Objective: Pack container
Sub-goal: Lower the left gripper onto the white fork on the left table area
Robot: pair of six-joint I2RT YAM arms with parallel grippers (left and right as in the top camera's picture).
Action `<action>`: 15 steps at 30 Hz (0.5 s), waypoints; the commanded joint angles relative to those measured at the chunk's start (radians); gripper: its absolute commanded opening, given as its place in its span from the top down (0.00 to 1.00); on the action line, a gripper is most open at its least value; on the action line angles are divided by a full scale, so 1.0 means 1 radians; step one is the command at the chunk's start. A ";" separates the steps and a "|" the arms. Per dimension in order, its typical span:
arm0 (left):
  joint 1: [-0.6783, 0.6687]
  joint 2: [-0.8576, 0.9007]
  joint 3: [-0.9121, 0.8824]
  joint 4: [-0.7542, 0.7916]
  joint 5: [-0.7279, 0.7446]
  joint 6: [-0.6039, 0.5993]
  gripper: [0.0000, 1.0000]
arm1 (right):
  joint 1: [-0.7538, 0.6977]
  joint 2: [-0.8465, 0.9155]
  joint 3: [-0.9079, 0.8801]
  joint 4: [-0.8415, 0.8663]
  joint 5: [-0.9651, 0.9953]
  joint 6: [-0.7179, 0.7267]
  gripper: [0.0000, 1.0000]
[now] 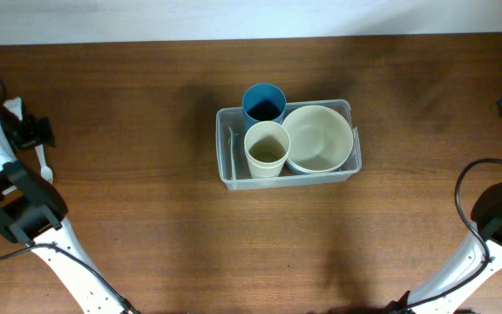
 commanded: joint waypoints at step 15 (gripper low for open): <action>0.007 0.063 -0.024 0.050 0.058 0.021 0.04 | -0.005 -0.008 -0.005 0.003 0.016 0.000 0.01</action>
